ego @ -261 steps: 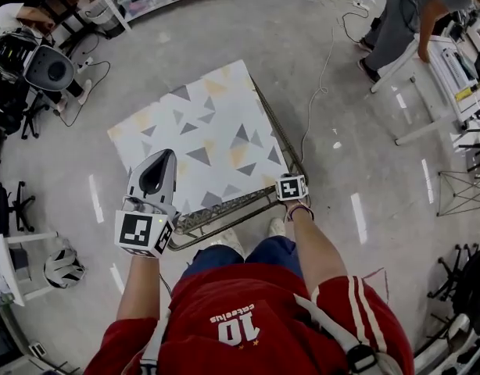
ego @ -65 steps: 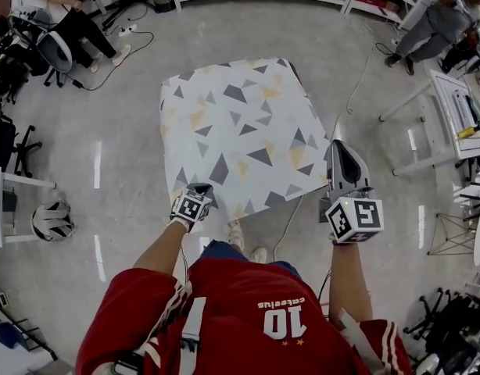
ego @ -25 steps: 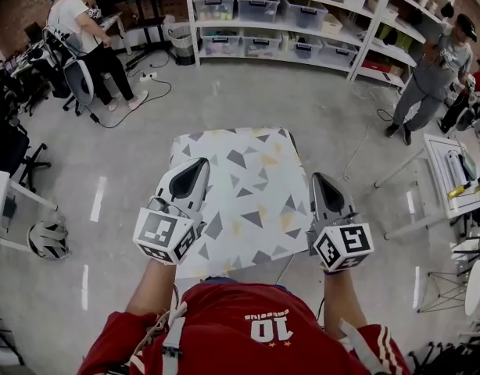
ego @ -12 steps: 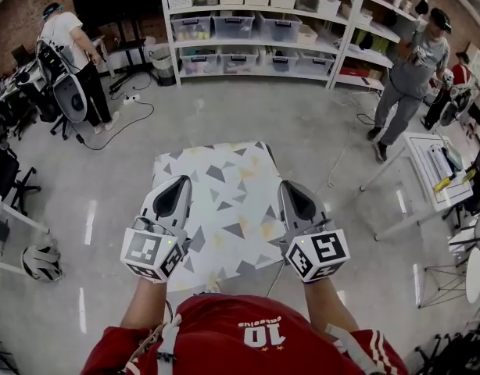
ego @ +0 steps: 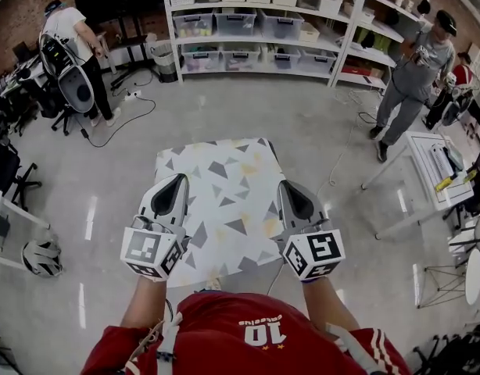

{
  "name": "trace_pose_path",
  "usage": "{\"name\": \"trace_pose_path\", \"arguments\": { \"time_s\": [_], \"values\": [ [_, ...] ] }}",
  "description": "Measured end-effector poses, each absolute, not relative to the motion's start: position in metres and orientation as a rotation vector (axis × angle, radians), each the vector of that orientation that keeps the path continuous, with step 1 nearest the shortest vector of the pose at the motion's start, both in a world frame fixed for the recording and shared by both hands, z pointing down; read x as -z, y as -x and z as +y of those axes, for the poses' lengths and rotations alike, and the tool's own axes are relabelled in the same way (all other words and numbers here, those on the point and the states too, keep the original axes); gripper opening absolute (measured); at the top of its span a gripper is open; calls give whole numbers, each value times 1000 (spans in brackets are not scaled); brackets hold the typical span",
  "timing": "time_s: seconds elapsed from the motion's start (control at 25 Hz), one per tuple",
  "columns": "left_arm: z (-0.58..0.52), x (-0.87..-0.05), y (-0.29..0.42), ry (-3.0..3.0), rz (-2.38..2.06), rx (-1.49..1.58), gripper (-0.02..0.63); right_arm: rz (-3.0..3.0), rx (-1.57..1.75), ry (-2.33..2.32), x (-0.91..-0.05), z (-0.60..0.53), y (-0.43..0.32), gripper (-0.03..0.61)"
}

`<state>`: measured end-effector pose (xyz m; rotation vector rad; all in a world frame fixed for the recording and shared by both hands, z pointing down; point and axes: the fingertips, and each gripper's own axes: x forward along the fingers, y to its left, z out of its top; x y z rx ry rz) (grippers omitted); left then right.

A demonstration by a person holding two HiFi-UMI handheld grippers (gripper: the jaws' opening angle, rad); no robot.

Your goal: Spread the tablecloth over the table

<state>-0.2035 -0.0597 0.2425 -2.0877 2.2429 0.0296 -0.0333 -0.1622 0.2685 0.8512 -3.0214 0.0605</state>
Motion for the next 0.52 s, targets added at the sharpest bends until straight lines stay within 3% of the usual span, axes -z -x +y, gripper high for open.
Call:
{"name": "trace_pose_path", "arguments": {
  "time_s": [0.52],
  "values": [
    [-46, -245, 221, 2063, 2271, -23, 6, -3021, -42, -786, -274, -151, 58, 14]
  ]
}}
